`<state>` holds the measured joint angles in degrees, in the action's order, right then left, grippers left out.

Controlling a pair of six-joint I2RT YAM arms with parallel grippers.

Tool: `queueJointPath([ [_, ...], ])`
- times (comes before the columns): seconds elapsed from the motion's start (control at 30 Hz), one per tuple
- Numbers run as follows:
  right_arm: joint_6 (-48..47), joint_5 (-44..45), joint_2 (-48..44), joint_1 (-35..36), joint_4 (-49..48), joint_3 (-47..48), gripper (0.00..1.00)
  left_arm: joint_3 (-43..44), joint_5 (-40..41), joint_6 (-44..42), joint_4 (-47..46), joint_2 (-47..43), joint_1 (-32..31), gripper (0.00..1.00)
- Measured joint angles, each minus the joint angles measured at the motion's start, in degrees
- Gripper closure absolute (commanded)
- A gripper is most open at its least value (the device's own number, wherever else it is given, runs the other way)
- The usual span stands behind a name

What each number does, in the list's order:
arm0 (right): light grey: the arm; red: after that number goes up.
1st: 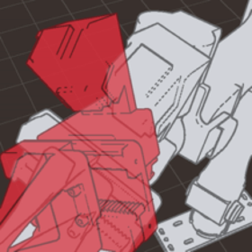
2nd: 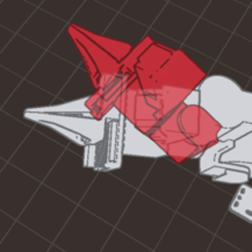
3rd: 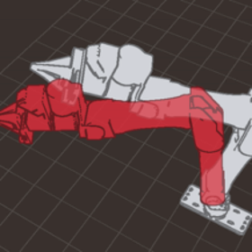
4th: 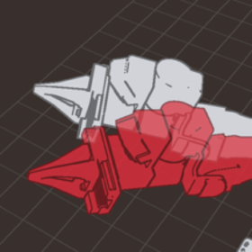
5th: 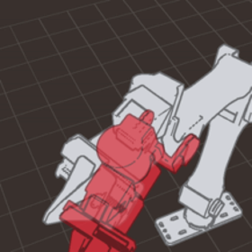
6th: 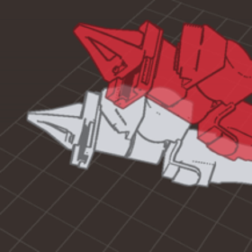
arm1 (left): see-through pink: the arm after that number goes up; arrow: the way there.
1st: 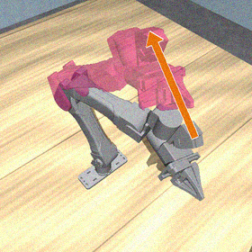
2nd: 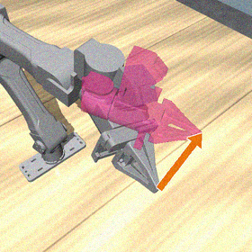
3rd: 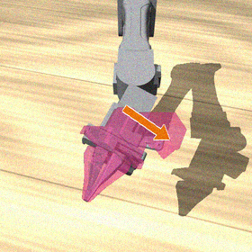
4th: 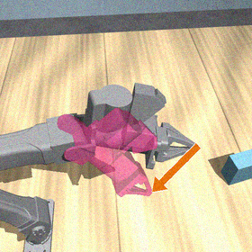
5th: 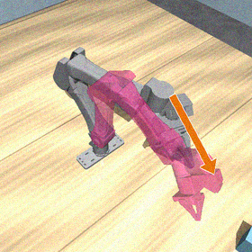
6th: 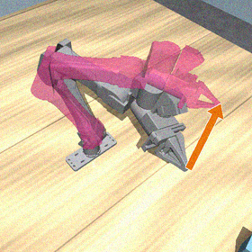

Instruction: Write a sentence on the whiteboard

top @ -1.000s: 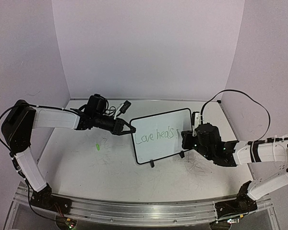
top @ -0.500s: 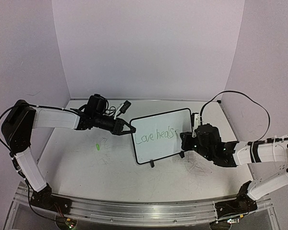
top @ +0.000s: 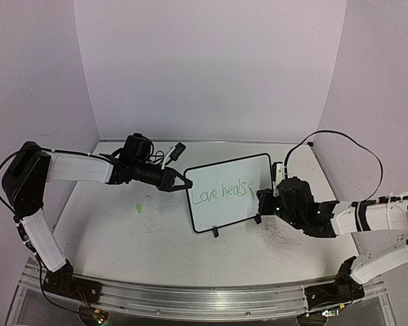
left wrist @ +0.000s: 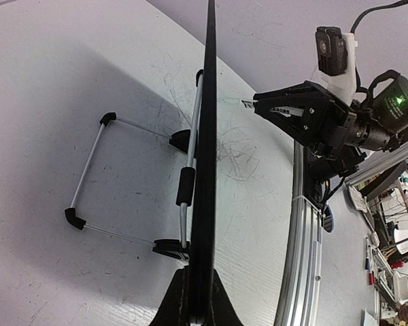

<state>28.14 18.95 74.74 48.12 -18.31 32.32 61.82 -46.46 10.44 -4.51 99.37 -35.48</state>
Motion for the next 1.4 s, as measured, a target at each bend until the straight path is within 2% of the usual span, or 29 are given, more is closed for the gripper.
queueJointPath([
  [0.9, -1.1, 3.4, 0.8, -0.1, 0.4, 2.1, 1.00, 0.0, 0.0, 0.0, 0.0, 0.0, 0.0, 1.00],
  [1.4, -0.3, 2.8, -3.2, -0.1, 4.7, 1.5, 1.00, 0.0, 0.0, -0.1, 0.0, 0.0, 0.0, 1.00],
])
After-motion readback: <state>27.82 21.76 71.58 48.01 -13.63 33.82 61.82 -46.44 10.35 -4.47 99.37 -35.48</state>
